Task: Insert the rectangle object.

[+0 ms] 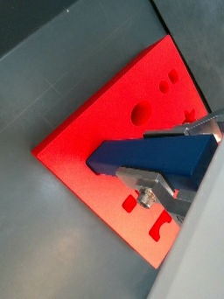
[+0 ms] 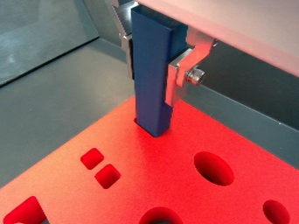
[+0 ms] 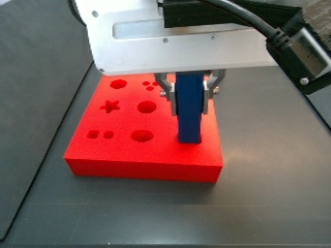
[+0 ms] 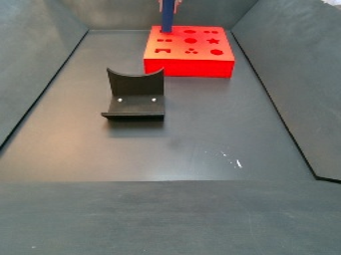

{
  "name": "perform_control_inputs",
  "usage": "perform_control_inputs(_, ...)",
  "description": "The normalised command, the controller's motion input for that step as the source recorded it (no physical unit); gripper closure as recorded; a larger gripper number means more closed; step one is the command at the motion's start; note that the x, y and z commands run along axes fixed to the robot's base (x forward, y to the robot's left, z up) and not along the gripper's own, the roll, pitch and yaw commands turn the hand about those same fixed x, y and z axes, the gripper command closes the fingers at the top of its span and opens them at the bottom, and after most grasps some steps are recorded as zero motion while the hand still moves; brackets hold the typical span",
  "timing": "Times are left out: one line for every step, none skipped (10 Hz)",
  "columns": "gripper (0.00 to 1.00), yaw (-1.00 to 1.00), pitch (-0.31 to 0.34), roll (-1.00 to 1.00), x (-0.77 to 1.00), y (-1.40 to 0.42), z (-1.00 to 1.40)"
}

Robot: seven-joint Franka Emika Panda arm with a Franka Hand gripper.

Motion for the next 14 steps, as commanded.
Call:
perform_control_inputs(1.00, 0.11, 0.000, 0.26, 0.00, -0.15, -0.86)
perform_control_inputs(1.00, 0.00, 0.000, 0.19, 0.04, -0.18, -1.00)
perform_control_inputs(1.00, 0.06, 0.000, 0.16, 0.00, -0.24, -1.00)
perform_control_inputs(1.00, 0.23, 0.034, 0.08, 0.08, 0.00, -0.48)
perform_control_inputs(1.00, 0.17, 0.267, 0.17, 0.31, 0.00, 0.00)
perform_control_inputs(1.00, 0.05, 0.500, 0.28, 0.32, 0.13, 0.13)
perform_control_inputs(1.00, 0.03, 0.500, 0.30, 0.32, 0.15, 0.13)
perform_control_inputs(1.00, 0.00, 0.500, 0.24, 0.32, 0.08, 0.12)
perform_control_inputs(1.00, 0.00, 0.000, 0.00, 0.00, 0.00, -0.05)
perform_control_inputs(1.00, 0.00, 0.000, 0.16, 0.00, -0.06, -1.00)
perform_control_inputs(1.00, 0.00, 0.000, 0.09, 0.00, -0.20, -1.00)
perform_control_inputs(1.00, 0.00, 0.000, 0.03, 0.00, -0.33, -1.00)
perform_control_inputs(1.00, 0.03, 0.000, 0.02, 0.00, -0.29, -1.00)
perform_control_inputs(1.00, 0.09, -0.166, -0.08, 0.00, 0.00, -0.51)
